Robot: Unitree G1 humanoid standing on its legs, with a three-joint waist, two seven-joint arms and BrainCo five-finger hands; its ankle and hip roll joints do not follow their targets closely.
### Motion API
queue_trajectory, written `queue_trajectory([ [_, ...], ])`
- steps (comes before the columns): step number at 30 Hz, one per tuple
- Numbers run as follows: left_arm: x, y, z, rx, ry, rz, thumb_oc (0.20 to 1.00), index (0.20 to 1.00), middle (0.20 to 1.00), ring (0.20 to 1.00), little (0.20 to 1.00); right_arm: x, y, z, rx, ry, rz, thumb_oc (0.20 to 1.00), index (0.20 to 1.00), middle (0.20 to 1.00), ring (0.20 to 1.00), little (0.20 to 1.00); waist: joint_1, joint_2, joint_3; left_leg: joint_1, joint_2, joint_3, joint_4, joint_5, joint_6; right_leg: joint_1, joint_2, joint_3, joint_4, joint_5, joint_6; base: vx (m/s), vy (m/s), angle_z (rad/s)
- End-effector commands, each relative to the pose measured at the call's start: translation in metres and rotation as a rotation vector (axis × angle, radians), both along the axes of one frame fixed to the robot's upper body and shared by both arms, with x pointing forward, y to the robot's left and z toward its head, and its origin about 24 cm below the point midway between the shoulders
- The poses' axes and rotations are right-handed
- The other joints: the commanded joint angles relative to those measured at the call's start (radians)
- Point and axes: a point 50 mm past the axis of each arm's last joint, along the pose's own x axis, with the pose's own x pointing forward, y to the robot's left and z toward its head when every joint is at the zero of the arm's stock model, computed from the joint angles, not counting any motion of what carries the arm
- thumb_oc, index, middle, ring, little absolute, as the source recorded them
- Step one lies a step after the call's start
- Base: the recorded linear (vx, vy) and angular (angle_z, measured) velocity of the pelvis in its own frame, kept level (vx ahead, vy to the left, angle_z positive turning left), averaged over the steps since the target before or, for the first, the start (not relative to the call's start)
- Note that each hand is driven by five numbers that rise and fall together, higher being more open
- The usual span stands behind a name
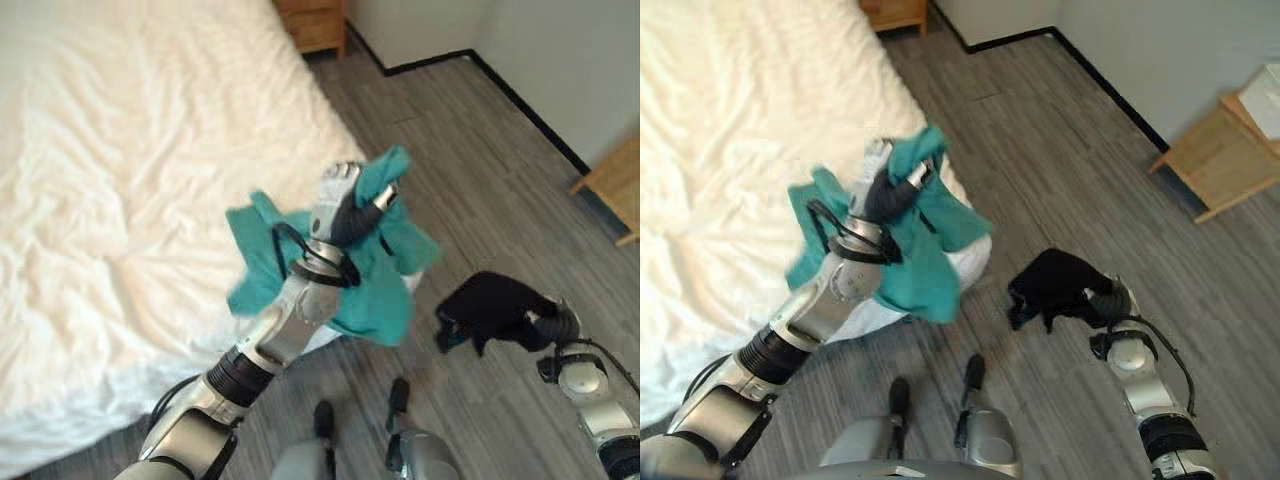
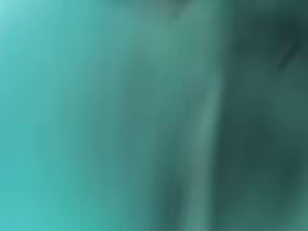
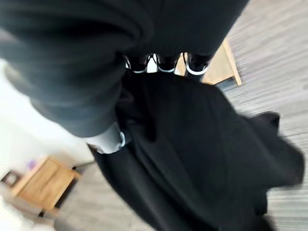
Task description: Pick up bed clothes into laundry basket.
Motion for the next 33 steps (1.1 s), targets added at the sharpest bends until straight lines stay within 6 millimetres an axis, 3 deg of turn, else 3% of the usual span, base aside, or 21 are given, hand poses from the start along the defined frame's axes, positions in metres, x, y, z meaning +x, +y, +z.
queue_trajectory([
  [1,0.01,-0.058,-0.008,-0.329,0.297,-0.292,0.2,0.2,0.2,0.2,0.2,0.042,-0.013,0.094,-0.091,-0.415,-0.07,0.2,0.2,0.2,0.2,0.2,0.0,0.051,0.003,0.127,0.066,0.121,-0.127,-0.035,-0.016,0.092,-0.093,-0.05,0.152,-0.109,0.115,0.1,-0.106,-0.92],
  [3,0.008,-0.096,-0.02,-0.383,0.454,-0.401,0.2,0.2,0.2,0.2,0.2,0.071,0.019,0.123,-0.047,-0.557,0.0,0.2,0.2,0.2,0.2,0.2,-0.029,0.07,-0.006,0.146,0.078,0.181,-0.127,-0.035,-0.016,0.077,-0.082,-0.082,0.162,-0.116,0.1,0.08,-0.125,-1.45],
  [4,0.004,-0.114,-0.018,-0.388,0.475,-0.436,0.2,0.2,0.2,0.2,0.2,0.089,0.053,0.139,0.004,-0.648,0.076,0.2,0.2,0.2,0.2,0.2,-0.037,0.086,-0.008,0.167,0.088,0.235,-0.127,-0.042,-0.017,0.066,-0.083,-0.154,0.168,-0.11,0.094,0.05,-0.073,-1.4],
  [5,0.005,-0.114,-0.017,-0.389,0.473,-0.435,0.2,0.2,0.2,0.2,0.2,0.09,0.054,0.14,0.003,-0.649,0.077,0.2,0.2,0.2,0.2,0.2,-0.037,0.086,-0.006,0.168,0.089,0.236,-0.127,-0.042,-0.018,0.067,-0.083,-0.153,0.169,-0.111,0.094,0.15,-0.117,-1.74],
  [6,0.001,-0.123,-0.015,-0.383,0.472,-0.451,0.2,0.2,0.2,0.2,0.2,0.1,0.089,0.151,0.048,-0.708,0.172,0.2,0.2,0.2,0.2,0.2,-0.037,0.097,-0.016,0.194,0.099,0.28,-0.127,-0.07,-0.019,0.066,-0.086,-0.234,0.166,-0.113,0.096,0.13,-0.102,-1.99],
  [8,0.0,-0.13,-0.014,-0.346,0.445,-0.434,0.2,0.2,0.2,0.2,0.2,0.112,0.124,0.172,0.093,-0.785,0.257,0.2,0.2,0.2,0.2,0.2,-0.033,0.101,-0.017,0.21,0.109,0.331,-0.127,-0.074,-0.019,0.045,-0.101,-0.303,0.19,-0.106,0.091,0.14,-0.161,-1.22],
  [12,-0.002,-0.138,-0.022,-0.291,0.414,-0.377,0.2,0.2,0.2,0.2,0.2,0.117,0.162,0.198,0.123,-0.894,0.348,0.2,0.2,0.2,0.2,0.2,-0.031,0.099,-0.026,0.224,0.173,0.369,-0.074,-0.042,-0.056,0.066,-0.061,-0.27,0.17,-0.176,0.035,0.28,-0.378,-0.68],
  [14,0.004,-0.133,-0.028,-0.291,0.418,-0.319,0.2,0.2,0.2,0.2,0.2,0.114,0.178,0.207,0.107,-0.926,0.403,0.2,0.2,0.2,0.2,0.2,0.01,0.069,0.019,0.069,0.27,0.241,0.297,0.081,-0.07,0.132,0.025,-0.186,0.12,-0.202,-0.049,0.25,-0.49,-0.27],
  [16,0.003,-0.133,-0.029,-0.315,0.421,-0.308,0.2,0.2,0.2,0.2,0.2,0.11,0.195,0.2,0.134,-0.91,0.468,0.2,0.2,0.2,0.2,0.2,0.05,0.035,0.057,-0.052,0.237,0.074,0.448,0.128,-0.023,0.13,0.038,-0.121,0.106,-0.199,-0.087,0.02,-0.22,-0.79],
  [17,0.003,-0.133,-0.029,-0.314,0.421,-0.307,0.2,0.2,0.2,0.2,0.2,0.109,0.196,0.2,0.136,-0.91,0.468,0.2,0.2,0.2,0.2,0.2,0.049,0.035,0.054,-0.061,0.238,0.071,0.455,0.127,-0.024,0.125,0.039,-0.122,0.107,-0.199,-0.088,0.02,-0.03,-1.28],
  [18,0.003,-0.131,-0.029,-0.355,0.441,-0.309,0.2,0.2,0.2,0.2,0.2,0.108,0.21,0.186,0.176,-0.863,0.499,0.2,0.2,0.2,0.2,0.2,0.085,0.028,0.068,-0.128,0.122,-0.05,0.494,0.062,0.017,0.118,0.05,-0.06,0.108,-0.209,-0.093,0.22,0.039,-1.74],
  [19,-0.001,-0.123,-0.035,-0.39,0.461,-0.307,0.2,0.2,0.2,0.2,0.2,0.105,0.221,0.173,0.208,-0.812,0.548,0.2,0.2,0.2,0.2,0.2,0.118,0.024,0.091,-0.203,-0.035,-0.208,0.517,0.009,0.022,0.131,0.078,0.052,0.101,-0.214,-0.081,0.33,0.033,-1.69],
  [20,0.002,-0.112,-0.036,-0.404,0.457,-0.29,0.2,0.2,0.2,0.2,0.2,0.106,0.227,0.164,0.231,-0.775,0.559,0.2,0.2,0.2,0.2,0.2,0.134,0.022,0.105,-0.23,-0.039,-0.241,0.467,-0.013,0.014,0.144,0.082,0.107,0.091,-0.22,-0.073,0.37,0.049,-1.88],
  [22,0.008,-0.093,-0.039,-0.425,0.464,-0.238,0.2,0.2,0.2,0.2,0.2,0.111,0.226,0.162,0.205,-0.746,0.552,0.2,0.2,0.2,0.2,0.2,0.133,0.047,0.103,-0.248,0.009,-0.222,0.264,0.023,-0.002,0.157,0.082,0.127,0.069,-0.234,-0.064,0.38,0.099,-2.17],
  [24,0.011,-0.077,-0.043,-0.476,0.489,-0.202,0.2,0.2,0.2,0.2,0.2,0.113,0.228,0.162,0.181,-0.742,0.554,0.2,0.2,0.2,0.2,0.2,0.177,0.082,0.103,-0.243,-0.048,-0.228,0.043,0.132,-0.02,0.22,0.119,0.195,0.014,-0.243,-0.062,0.42,0.155,-1.77],
  [27,0.012,-0.063,-0.047,-0.492,0.498,-0.177,0.2,0.2,0.2,0.2,0.2,0.116,0.227,0.167,0.11,-0.747,0.553,0.2,0.2,0.2,0.2,0.2,0.228,0.106,0.099,-0.353,-0.1,-0.165,-0.045,0.228,-0.04,0.317,0.162,0.29,0.021,-0.313,-0.083,0.62,0.102,-0.95],
  [28,0.013,-0.055,-0.048,-0.519,0.504,-0.164,0.2,0.2,0.2,0.2,0.2,0.115,0.232,0.167,0.102,-0.733,0.576,0.2,0.2,0.2,0.2,0.2,0.244,0.109,0.093,-0.301,-0.09,-0.158,-0.051,0.219,-0.009,0.33,0.168,0.315,0.069,-0.354,-0.086,0.81,0.214,-0.81],
  [29,0.015,-0.045,-0.05,-0.517,0.506,-0.128,0.2,0.2,0.2,0.2,0.2,0.109,0.24,0.162,0.103,-0.732,0.601,0.2,0.2,0.2,0.2,0.2,0.262,0.075,0.065,-0.228,-0.133,-0.204,-0.066,0.214,0.057,0.326,0.16,0.319,0.217,-0.354,-0.054,0.64,0.192,-0.92],
  [31,0.015,-0.045,-0.05,-0.517,0.506,-0.128,0.2,0.2,0.2,0.2,0.2,0.109,0.24,0.162,0.103,-0.732,0.601,0.2,0.2,0.2,0.2,0.2,0.264,0.077,0.062,-0.233,-0.129,-0.204,-0.066,0.216,0.057,0.32,0.163,0.321,0.219,-0.352,-0.055,0.3,0.078,-1.19],
  [32,0.017,-0.041,-0.05,-0.523,0.504,-0.115,0.2,0.2,0.2,0.2,0.2,0.111,0.24,0.161,0.099,-0.722,0.595,0.2,0.2,0.2,0.2,0.2,0.255,0.065,0.069,-0.197,-0.132,-0.213,-0.077,0.216,0.068,0.273,0.165,0.304,0.362,-0.312,-0.014,0.4,0.101,-0.72],
  [33,0.022,-0.036,-0.046,-0.537,0.49,-0.087,0.2,0.2,0.2,0.2,0.2,0.115,0.246,0.167,0.098,-0.722,0.595,0.2,0.2,0.2,0.2,0.2,0.202,0.073,0.11,-0.111,-0.085,-0.202,-0.101,0.208,0.079,0.095,0.163,0.268,0.673,-0.183,0.055,0.44,0.172,-0.27],
])
